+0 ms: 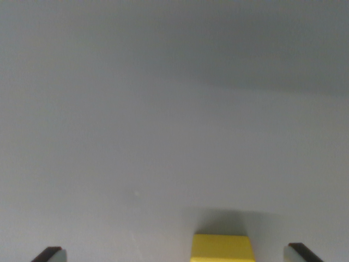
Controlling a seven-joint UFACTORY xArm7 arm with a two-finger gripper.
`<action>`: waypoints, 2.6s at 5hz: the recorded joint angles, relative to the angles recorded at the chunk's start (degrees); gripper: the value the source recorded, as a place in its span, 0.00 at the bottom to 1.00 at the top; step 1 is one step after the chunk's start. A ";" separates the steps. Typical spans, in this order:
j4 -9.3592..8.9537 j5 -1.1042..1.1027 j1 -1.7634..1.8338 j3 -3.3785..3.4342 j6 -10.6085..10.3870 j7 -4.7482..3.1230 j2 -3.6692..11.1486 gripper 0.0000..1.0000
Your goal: Pick yellow cube
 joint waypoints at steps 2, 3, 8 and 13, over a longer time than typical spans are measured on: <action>-2.14 0.28 -0.02 -0.34 -2.64 -1.14 0.74 0.00; -4.22 0.56 -0.04 -0.66 -5.20 -2.24 1.45 0.00; -8.13 1.08 -0.08 -1.28 -10.02 -4.32 2.80 0.00; -12.91 1.71 -0.13 -2.03 -15.91 -6.86 4.45 0.00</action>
